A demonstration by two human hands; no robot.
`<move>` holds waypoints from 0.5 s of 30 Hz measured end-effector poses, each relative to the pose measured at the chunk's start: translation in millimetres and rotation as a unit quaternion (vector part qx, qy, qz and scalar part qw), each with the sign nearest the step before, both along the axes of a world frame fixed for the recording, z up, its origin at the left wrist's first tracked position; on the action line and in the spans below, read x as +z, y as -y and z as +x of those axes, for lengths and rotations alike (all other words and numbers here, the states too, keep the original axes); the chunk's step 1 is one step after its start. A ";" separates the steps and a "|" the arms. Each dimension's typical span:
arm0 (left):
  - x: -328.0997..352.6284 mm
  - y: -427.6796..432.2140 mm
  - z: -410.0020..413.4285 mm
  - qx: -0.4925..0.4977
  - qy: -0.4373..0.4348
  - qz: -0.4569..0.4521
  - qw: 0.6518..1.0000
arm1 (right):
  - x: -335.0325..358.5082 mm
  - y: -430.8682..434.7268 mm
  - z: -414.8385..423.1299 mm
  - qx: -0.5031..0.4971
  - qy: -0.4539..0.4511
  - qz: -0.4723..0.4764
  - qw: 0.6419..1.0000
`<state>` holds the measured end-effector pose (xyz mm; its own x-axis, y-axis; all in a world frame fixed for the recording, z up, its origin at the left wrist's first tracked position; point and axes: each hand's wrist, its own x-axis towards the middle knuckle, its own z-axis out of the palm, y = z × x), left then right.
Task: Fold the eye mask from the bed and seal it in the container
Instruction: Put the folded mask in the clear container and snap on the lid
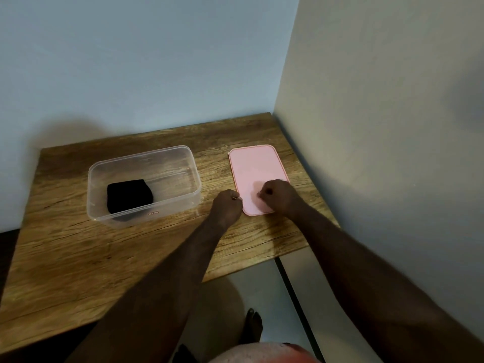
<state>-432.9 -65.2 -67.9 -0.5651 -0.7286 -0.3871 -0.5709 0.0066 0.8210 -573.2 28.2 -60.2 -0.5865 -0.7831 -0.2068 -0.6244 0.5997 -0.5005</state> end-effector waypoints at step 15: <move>4.3 -5.2 -11.6 0.146 -0.063 0.215 0.963 | -10.8 -40.0 -34.3 -0.386 0.339 -0.118 0.850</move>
